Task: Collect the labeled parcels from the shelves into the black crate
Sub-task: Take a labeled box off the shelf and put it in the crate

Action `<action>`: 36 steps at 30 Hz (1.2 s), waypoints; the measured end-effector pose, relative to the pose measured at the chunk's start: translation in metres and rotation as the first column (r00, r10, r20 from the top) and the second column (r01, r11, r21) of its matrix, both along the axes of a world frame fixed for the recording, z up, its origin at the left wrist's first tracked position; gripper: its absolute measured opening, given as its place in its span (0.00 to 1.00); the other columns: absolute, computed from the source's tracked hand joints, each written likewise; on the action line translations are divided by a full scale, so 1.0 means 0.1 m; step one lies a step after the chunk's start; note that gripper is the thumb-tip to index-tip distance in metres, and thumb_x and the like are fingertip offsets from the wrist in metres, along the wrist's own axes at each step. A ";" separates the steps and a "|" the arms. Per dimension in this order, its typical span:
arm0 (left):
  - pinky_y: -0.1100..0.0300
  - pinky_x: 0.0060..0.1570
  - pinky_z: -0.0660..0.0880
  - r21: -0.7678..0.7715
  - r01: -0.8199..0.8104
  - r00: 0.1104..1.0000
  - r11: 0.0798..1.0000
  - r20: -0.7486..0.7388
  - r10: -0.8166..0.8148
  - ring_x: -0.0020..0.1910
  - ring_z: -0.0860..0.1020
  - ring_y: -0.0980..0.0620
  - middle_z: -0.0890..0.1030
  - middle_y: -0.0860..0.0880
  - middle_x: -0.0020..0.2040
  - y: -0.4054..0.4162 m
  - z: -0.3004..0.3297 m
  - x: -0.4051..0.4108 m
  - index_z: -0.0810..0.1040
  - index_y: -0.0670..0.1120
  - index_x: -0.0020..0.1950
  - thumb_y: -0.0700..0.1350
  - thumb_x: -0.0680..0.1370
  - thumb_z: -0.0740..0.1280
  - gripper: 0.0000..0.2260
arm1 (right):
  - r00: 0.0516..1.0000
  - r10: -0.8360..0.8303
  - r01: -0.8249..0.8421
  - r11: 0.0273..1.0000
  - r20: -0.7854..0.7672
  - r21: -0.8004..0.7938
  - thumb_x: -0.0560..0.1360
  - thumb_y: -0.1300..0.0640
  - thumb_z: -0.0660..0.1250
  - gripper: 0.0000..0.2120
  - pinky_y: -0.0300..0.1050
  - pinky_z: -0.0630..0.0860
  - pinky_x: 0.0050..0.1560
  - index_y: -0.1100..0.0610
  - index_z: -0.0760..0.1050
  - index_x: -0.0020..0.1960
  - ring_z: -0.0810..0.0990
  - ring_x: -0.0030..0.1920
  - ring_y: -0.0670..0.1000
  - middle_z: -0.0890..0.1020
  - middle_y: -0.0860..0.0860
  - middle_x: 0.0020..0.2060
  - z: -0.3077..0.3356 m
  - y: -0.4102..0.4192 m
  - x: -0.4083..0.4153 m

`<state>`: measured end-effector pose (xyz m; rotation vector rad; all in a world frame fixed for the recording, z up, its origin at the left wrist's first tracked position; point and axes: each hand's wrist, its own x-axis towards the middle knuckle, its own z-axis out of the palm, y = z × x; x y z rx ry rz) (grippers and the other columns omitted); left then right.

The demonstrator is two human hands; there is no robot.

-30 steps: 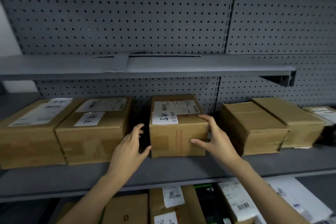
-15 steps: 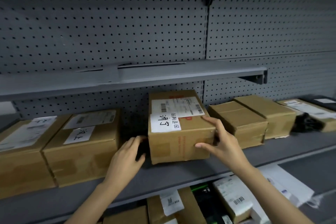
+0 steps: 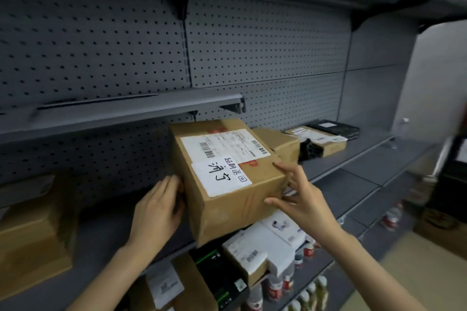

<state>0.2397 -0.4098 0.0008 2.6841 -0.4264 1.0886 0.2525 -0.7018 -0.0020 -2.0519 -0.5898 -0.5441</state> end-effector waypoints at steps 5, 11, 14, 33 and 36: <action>0.60 0.27 0.69 -0.011 0.031 0.998 0.999 0.055 -0.030 0.36 0.79 0.41 0.78 0.42 0.40 -0.67 0.06 -0.15 0.67 0.46 0.49 0.31 0.56 0.78 0.30 | 0.999 -0.015 0.014 1.000 0.033 0.021 0.64 0.40 0.72 0.32 0.43 0.81 0.48 0.28 0.60 0.61 0.80 0.52 0.45 0.71 0.34 0.62 0.05 -0.69 -0.21; 0.58 0.26 0.73 0.031 0.045 0.996 0.998 0.073 -0.047 0.35 0.81 0.41 0.81 0.41 0.40 -1.60 0.04 -0.25 0.70 0.44 0.52 0.34 0.50 0.80 0.35 | 0.994 -0.071 0.072 0.997 0.078 -0.003 0.62 0.41 0.73 0.49 0.36 0.75 0.56 0.39 0.48 0.75 0.68 0.62 0.33 0.61 0.27 0.64 0.04 -1.59 -0.41; 0.60 0.24 0.71 0.036 0.029 0.997 0.999 0.070 -0.032 0.33 0.80 0.43 0.80 0.43 0.38 -2.09 -0.01 -0.19 0.74 0.42 0.48 0.35 0.50 0.80 0.29 | 0.990 -0.114 0.121 0.990 0.084 -0.079 0.64 0.40 0.72 0.47 0.46 0.76 0.57 0.39 0.48 0.75 0.67 0.60 0.35 0.61 0.34 0.64 0.01 -2.05 -0.47; 0.59 0.26 0.73 0.154 0.451 0.892 0.879 -0.112 -0.438 0.33 0.79 0.45 0.79 0.47 0.35 -5.75 -0.50 1.15 0.77 0.44 0.45 0.40 0.50 0.80 0.27 | 0.838 -0.540 0.542 0.840 -0.083 0.008 0.64 0.54 0.80 0.48 0.28 0.66 0.60 0.48 0.54 0.74 0.67 0.64 0.36 0.66 0.42 0.68 -0.64 -5.23 -0.46; 0.61 0.25 0.70 0.157 0.525 0.851 0.837 -0.082 -0.518 0.31 0.78 0.45 0.78 0.48 0.33 -6.34 -0.54 1.57 0.76 0.44 0.42 0.38 0.52 0.80 0.23 | 0.787 -0.613 0.615 0.789 -0.077 0.004 0.64 0.54 0.79 0.50 0.30 0.69 0.59 0.41 0.50 0.74 0.65 0.65 0.34 0.64 0.37 0.68 -0.72 -5.67 -0.21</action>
